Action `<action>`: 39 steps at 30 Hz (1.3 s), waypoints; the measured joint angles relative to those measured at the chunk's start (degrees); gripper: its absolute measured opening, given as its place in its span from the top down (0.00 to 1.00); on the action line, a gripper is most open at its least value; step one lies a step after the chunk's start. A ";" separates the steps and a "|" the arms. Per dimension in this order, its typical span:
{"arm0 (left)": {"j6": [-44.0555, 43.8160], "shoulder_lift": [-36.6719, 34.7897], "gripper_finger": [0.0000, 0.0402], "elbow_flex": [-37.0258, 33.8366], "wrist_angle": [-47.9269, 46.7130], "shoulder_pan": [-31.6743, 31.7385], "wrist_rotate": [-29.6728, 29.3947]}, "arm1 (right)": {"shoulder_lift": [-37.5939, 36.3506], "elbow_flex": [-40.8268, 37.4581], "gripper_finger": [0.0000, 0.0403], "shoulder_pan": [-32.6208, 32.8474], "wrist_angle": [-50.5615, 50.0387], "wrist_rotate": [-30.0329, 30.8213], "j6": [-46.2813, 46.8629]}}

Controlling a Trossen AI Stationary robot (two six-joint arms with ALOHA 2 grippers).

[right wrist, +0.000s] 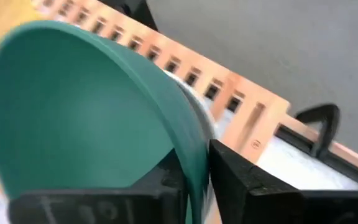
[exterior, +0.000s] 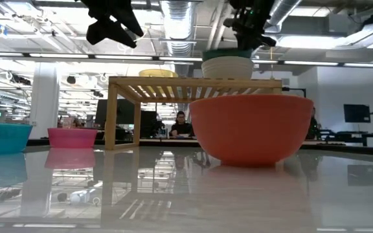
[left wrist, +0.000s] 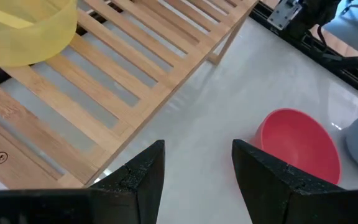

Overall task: Place and stack bowls onto a shelf
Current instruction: Stack the green bowl on top of the white bowl on the shelf

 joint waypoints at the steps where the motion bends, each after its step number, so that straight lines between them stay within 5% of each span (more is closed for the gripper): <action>1: 0.00 0.00 0.57 0.00 -0.06 0.00 0.00 | 0.32 0.02 0.75 -0.20 -0.64 0.04 0.00; 9: 0.00 0.00 0.57 0.00 -0.08 0.00 -0.04 | -0.08 0.10 0.58 -1.01 0.23 0.34 -0.91; 15: 0.00 0.00 0.57 0.00 -0.08 0.00 -0.07 | -2.87 0.10 0.48 -1.09 0.96 6.17 -1.30; 39: 0.04 0.00 0.57 0.00 -0.08 0.00 -0.59 | -3.29 -2.42 0.59 2.89 1.90 3.35 -2.59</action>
